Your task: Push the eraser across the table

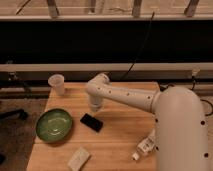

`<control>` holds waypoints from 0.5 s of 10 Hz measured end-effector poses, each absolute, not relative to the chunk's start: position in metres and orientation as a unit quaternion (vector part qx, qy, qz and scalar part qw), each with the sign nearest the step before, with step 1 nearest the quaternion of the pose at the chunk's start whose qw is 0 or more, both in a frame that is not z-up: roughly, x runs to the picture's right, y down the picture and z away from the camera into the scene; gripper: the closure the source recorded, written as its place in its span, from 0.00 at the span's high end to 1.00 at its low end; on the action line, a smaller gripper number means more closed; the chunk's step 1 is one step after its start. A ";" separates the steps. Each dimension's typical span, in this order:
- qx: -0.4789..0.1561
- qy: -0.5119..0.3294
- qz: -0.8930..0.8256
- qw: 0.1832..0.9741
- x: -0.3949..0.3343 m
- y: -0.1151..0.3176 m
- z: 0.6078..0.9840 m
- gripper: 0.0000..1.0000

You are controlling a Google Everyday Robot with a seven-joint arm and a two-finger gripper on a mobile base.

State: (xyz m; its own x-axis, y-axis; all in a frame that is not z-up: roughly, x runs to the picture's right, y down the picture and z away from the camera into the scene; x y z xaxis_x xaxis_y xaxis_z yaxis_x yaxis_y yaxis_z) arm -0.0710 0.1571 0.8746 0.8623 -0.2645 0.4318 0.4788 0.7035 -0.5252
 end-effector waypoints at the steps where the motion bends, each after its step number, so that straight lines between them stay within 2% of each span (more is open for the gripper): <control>1: -0.326 -0.165 -0.208 0.907 -0.073 0.158 0.874 0.01; 5: -0.328 -0.169 -0.219 0.903 -0.075 0.161 0.871 0.01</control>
State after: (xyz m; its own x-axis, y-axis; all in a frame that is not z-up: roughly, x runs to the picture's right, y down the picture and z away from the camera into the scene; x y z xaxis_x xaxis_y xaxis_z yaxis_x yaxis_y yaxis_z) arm -0.0750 0.1610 0.8706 0.8468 -0.2850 0.4491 0.5066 0.6895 -0.5177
